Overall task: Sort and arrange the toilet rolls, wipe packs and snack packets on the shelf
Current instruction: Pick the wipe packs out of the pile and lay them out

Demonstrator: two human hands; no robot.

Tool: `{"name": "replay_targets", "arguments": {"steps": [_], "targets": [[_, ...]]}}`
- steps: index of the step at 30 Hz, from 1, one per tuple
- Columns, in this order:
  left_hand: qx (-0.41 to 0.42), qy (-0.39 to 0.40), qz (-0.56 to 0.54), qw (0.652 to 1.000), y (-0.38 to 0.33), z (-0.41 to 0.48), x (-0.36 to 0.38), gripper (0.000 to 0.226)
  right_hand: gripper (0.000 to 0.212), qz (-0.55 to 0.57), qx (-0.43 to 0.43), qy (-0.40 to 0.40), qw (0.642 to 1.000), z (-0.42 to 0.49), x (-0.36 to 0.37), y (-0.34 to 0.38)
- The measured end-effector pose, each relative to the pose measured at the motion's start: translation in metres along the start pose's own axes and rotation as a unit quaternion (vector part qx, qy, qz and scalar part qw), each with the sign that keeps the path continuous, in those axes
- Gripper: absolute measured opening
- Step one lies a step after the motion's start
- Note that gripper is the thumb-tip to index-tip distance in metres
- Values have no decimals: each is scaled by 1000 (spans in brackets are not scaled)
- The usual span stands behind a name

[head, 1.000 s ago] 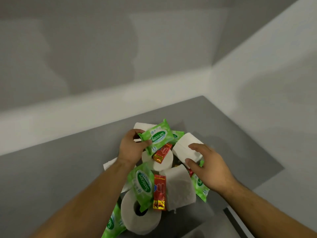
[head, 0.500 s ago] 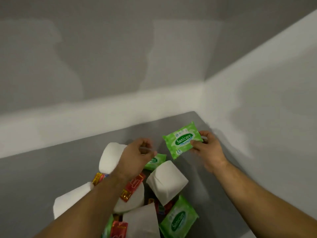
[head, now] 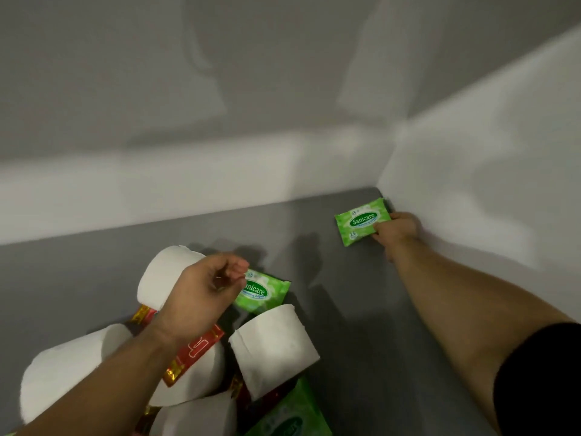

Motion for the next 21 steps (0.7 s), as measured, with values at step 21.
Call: {"name": "replay_targets", "arguments": {"steps": [21], "targets": [[18, -20, -9, 1000, 13, -22, -43, 15, 41, -184, -103, -1, 977, -191, 15, 10]]}}
Point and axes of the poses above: each hand's wrist, its own z-axis towards the middle knuckle, its own x-axis out of the palm, y = z × x, the point moved 3 cm from there along z, towards the middle knuckle, and after that the axes turned 7 degrees about z, right-handed, at the moved point
